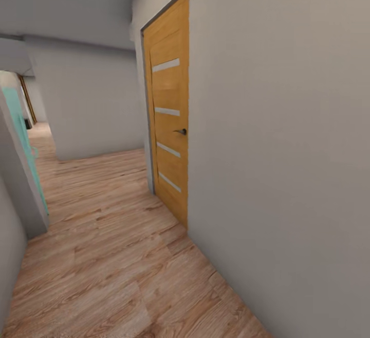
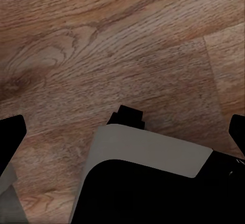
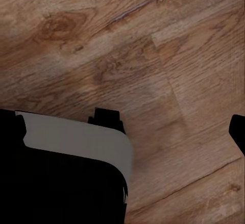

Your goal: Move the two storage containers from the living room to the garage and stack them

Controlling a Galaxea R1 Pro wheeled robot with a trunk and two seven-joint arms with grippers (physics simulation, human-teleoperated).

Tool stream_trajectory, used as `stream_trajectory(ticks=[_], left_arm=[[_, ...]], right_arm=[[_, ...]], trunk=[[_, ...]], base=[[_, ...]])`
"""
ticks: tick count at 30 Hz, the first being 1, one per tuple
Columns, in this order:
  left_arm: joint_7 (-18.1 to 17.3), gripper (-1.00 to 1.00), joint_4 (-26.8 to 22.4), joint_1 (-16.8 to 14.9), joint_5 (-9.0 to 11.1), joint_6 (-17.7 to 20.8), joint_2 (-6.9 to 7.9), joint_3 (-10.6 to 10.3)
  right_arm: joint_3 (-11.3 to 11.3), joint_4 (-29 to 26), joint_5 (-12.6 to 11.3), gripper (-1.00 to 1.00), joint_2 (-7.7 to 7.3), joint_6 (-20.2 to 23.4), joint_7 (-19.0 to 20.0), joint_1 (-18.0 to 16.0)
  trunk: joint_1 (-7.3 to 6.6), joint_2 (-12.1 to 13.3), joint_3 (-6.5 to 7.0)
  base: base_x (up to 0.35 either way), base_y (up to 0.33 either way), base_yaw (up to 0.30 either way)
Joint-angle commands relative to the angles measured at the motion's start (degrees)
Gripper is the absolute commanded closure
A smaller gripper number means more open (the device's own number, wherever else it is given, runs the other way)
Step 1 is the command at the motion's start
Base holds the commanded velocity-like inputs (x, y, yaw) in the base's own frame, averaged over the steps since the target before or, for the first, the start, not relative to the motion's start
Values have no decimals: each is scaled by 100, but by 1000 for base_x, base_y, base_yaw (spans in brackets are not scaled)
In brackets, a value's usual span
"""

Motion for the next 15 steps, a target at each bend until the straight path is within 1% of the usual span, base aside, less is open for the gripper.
stream_trajectory(ticks=[1,15], left_arm=[[16,-100,5,-5,44,-20,-2,-35],[16,-100,5,-5,43,-20,-2,-40]], right_arm=[[49,18,-67,-100,12,-38,-4,-6],[45,18,-88,-100,31,-39,-4,-6]], trunk=[[0,-3,-6],[0,-3,-6]], base=[[0,0,275],[0,0,275]])
